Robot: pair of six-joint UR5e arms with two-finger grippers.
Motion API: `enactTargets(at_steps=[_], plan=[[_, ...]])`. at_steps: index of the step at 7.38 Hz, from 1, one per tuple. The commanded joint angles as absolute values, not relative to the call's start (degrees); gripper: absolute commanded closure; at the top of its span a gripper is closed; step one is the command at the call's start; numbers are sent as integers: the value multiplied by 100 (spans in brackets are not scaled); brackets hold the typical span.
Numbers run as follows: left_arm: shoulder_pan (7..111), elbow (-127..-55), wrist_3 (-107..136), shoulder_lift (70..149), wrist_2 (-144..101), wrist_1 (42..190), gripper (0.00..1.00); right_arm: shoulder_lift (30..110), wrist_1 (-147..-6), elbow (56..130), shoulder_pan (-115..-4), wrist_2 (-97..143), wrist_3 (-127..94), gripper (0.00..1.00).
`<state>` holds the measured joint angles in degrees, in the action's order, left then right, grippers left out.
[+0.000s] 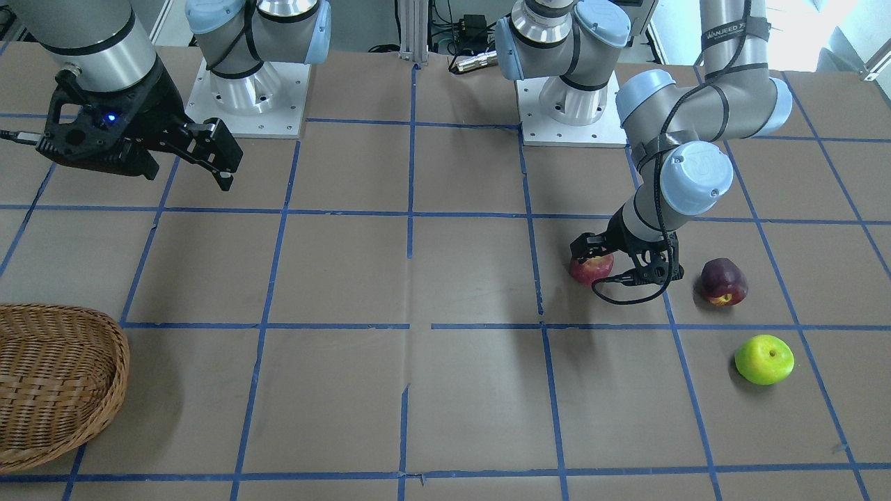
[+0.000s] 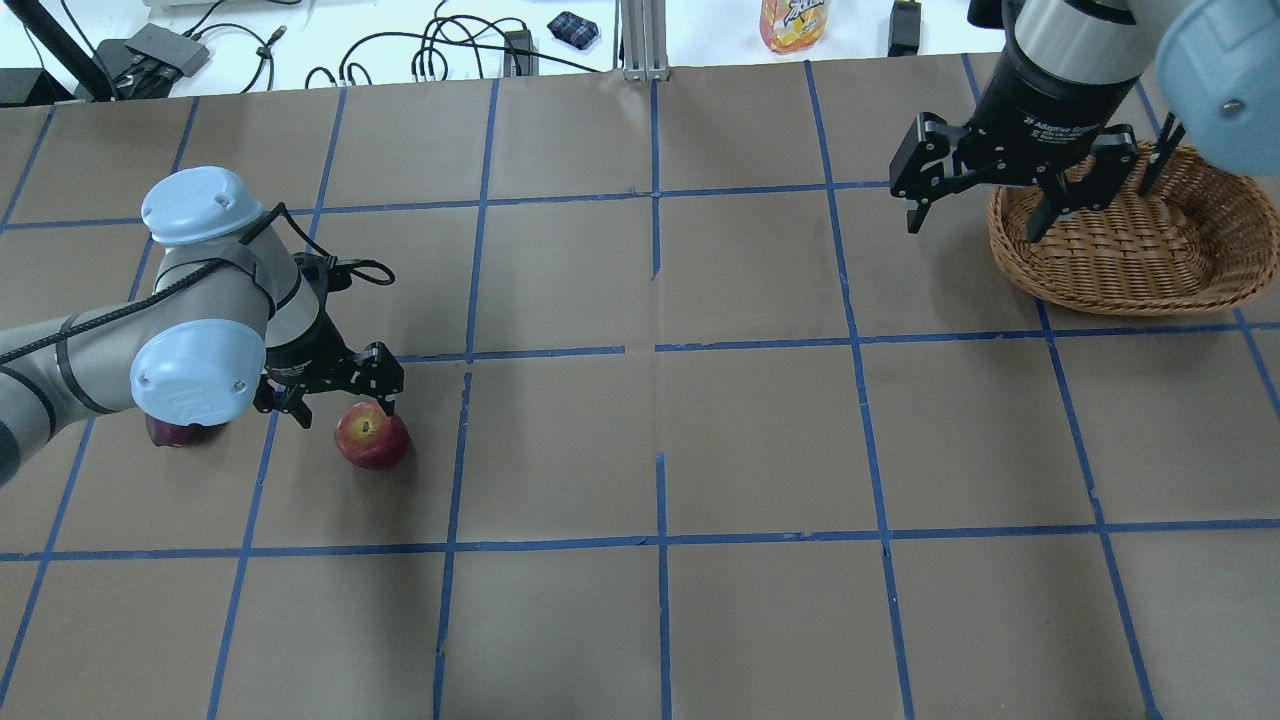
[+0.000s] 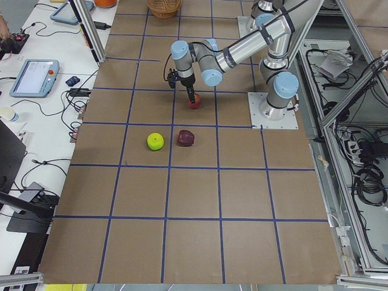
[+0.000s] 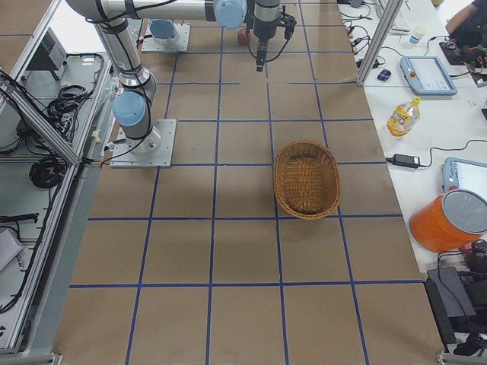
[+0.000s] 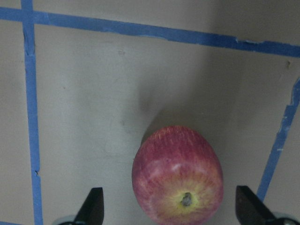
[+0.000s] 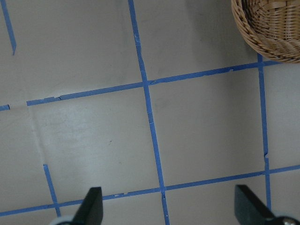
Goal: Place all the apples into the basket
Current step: 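Lower the left gripper over the red-yellow apple and close on it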
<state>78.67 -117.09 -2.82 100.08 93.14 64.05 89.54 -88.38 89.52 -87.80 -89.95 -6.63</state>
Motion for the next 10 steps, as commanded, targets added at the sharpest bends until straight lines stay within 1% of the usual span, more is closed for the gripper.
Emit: enactTargets(at_steps=[1,8,9,10], plan=[[7875,-11785,-281,10063,9308,6390,0,8956,-8842,8930,-8780,-8956,-668,0],[7901,-11988,-272,10134,9334,6319,0,8956,-8842,8982,-8780,-8982,-677,0],[7901,-11997,-281,10169,9325,6137,3,8956,-8842,8991,-8780,-8974,-677,0],[7901,-11997,-299,10230,9343,5604,52,8956,-8842,8991,-8780,-9000,-677,0]])
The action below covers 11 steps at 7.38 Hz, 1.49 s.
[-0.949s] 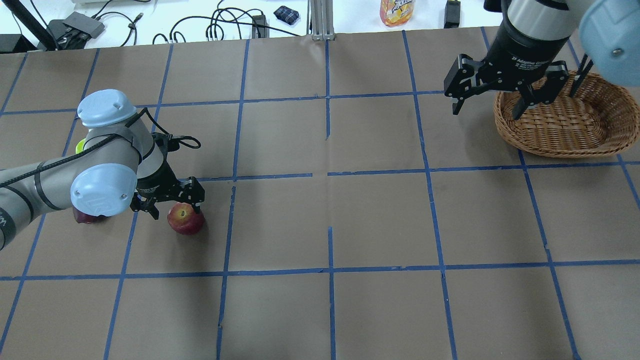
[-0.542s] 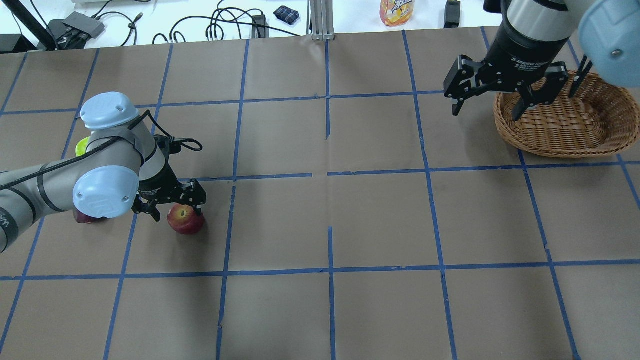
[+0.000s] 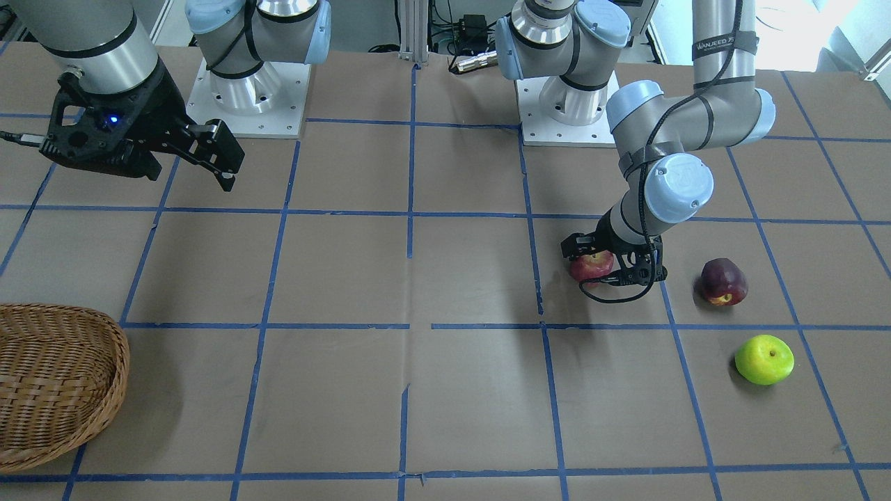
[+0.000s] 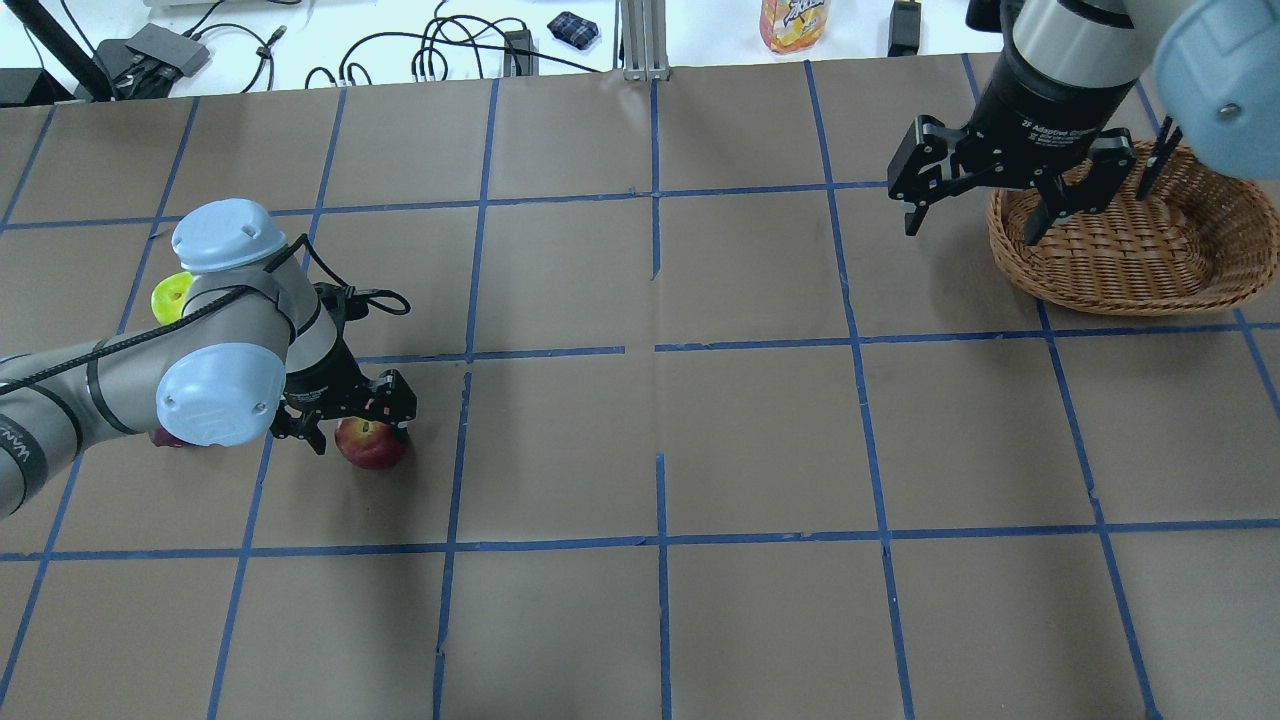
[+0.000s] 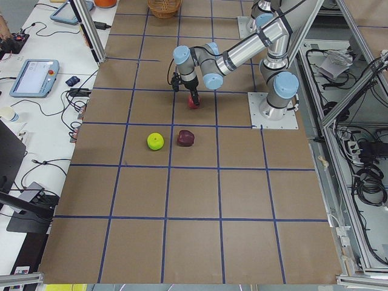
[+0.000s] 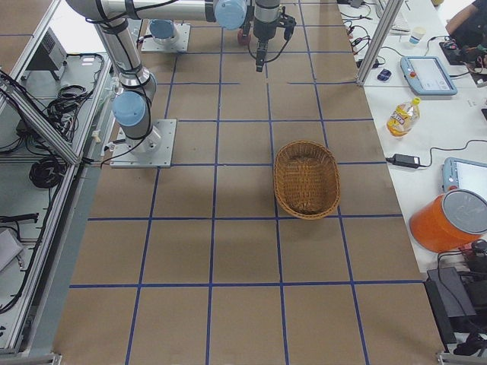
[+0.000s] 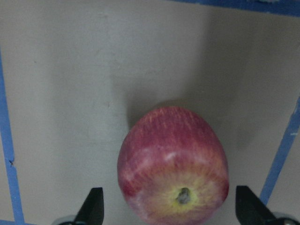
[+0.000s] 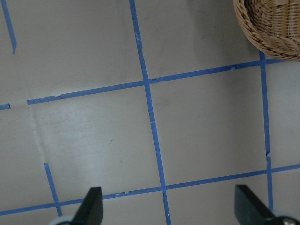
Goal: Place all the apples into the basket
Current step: 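Carry the red-yellow apple to the table center and open the left gripper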
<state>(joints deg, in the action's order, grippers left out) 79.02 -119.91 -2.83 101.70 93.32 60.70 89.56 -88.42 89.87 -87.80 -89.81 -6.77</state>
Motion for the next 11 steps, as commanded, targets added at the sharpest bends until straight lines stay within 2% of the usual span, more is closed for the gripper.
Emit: enactTargets(at_steps=[1,2,4,6,9,11], plan=[[7901,-11910,-290,10265,9334,5538,70,8956,-8842,8991,-8780,-9000,-677,0],[7901,-11831,-81,10240,9230,5589,100,8956,-8842,8991,-8780,-9009,-677,0],[8006,-11386,359,10003,8825,5999,100,8956,-8850,8991,-8780,-8991,-677,0],[8950,-10726,1699,10176,7868,6162,100,8947,-8851,8983,-8772,-8983,-720,0],[10375,-10117,3422,11177,8006,5145,100,8939,-8859,8982,-8745,-8965,-694,0],[10834,-9872,4127,11740,8051,4084,100,8921,-8964,8991,-8658,-8991,-677,0]])
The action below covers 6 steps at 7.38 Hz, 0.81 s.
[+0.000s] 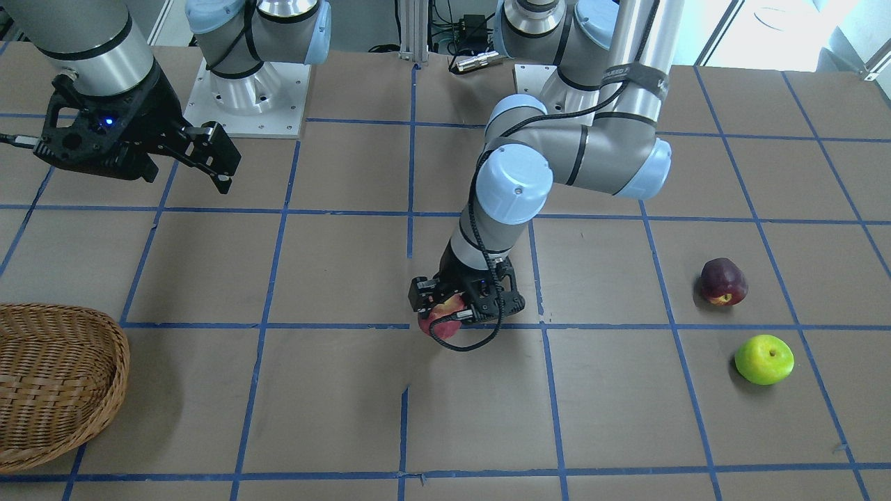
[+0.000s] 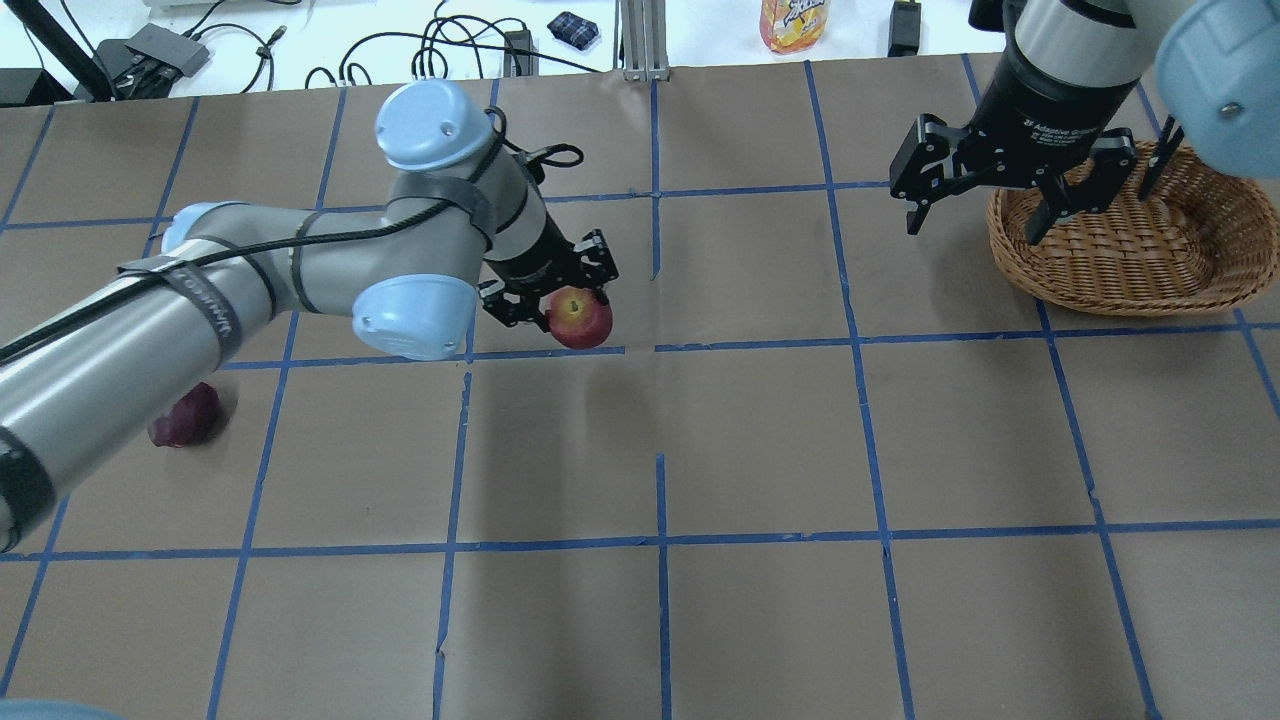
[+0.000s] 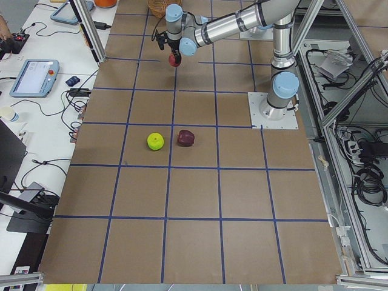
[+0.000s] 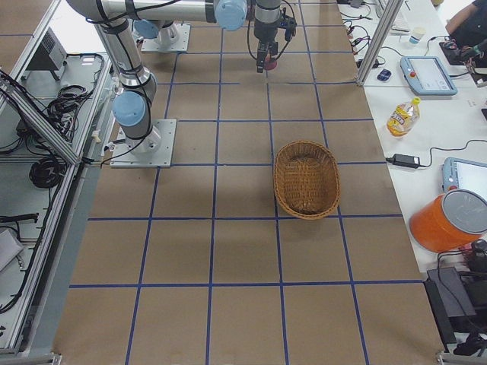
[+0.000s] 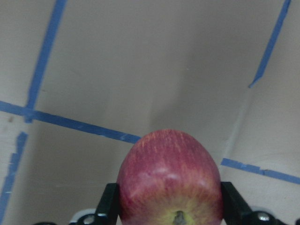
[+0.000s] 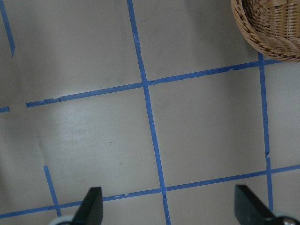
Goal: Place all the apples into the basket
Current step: 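Carry the red-yellow apple to the table center and open the left gripper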
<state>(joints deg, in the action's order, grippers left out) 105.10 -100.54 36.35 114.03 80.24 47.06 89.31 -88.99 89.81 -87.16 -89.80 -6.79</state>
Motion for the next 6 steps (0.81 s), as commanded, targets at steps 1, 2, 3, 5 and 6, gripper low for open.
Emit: enactTargets(at_steps=[1,2,3,5,6], plan=[[10941,-9731,4096,11829,8129,4278,80,8860,-9226,9000,-8605,-9035,-685,0],[10942,-9738,3826,11961,8252,4237,1,8790,-9550,9000,-8587,-9035,-677,0],[10925,-9669,3675,11866,8262,4245,0,8719,-9588,9009,-8587,-9026,-677,0],[10418,-9572,2405,11428,8525,4489,0,8195,-9536,9018,-8587,-8948,-703,0],[10076,-9310,1764,11113,8499,5248,0,8017,-9606,8931,-8657,-8921,-834,0]])
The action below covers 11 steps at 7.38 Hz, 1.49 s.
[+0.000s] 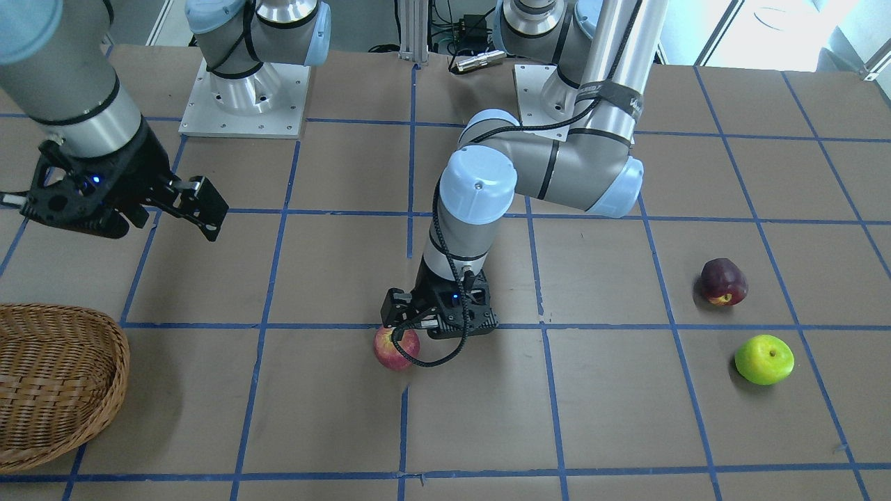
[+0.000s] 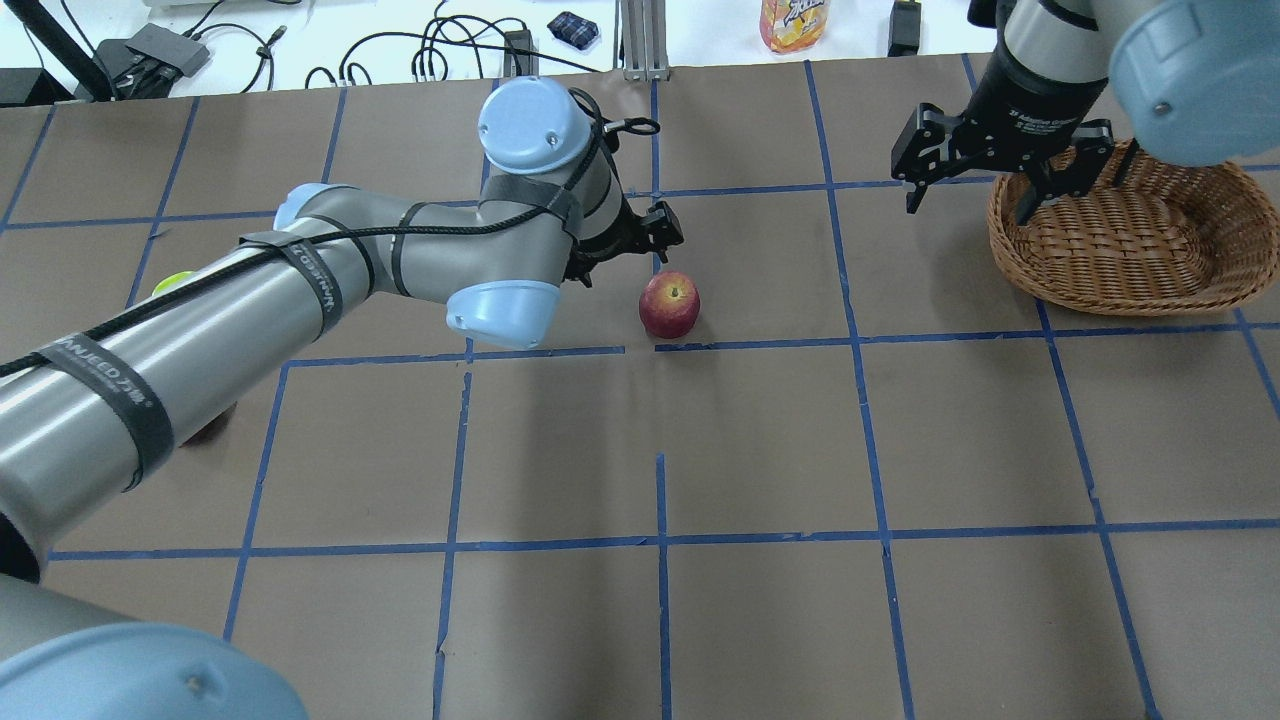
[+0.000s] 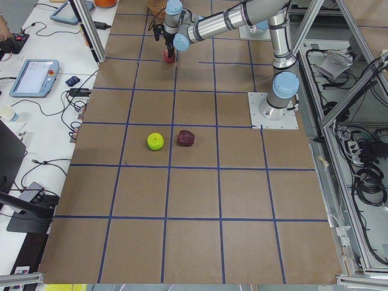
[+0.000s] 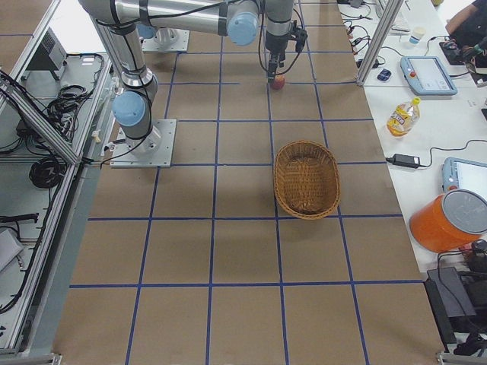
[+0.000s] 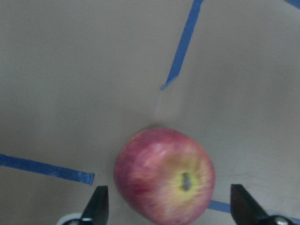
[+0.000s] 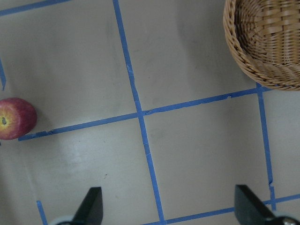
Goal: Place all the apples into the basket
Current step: 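Move left gripper over dark red apple while right gripper reaches red-yellow apple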
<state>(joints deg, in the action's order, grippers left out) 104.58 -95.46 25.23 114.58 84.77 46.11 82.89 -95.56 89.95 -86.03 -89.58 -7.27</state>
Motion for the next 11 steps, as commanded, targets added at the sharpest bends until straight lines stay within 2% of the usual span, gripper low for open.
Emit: enactTargets(at_steps=[1,3,5,6,7,11], plan=[[9463,-9047,1001,10753,8482,6291,0,7929,-9633,8956,-8814,-8895,-1505,0],[8031,-9149,-802,10145,9196,7755,0,7412,-10575,8930,-9489,-8351,-2237,0],[6983,-9551,-1779,10055,9298,7744,0,6954,-11028,8921,-9895,-8350,-2897,0],[6509,-9980,-2915,10081,9334,7560,0,6709,-11317,8921,-10114,-8350,-3231,0],[5808,-10419,-3257,10212,9282,6819,0,6462,-11590,8921,-10360,-8350,-3461,0],[5581,-11291,-4263,10318,9264,5828,0,5933,-11900,8930,-10582,-8341,-3481,0]])
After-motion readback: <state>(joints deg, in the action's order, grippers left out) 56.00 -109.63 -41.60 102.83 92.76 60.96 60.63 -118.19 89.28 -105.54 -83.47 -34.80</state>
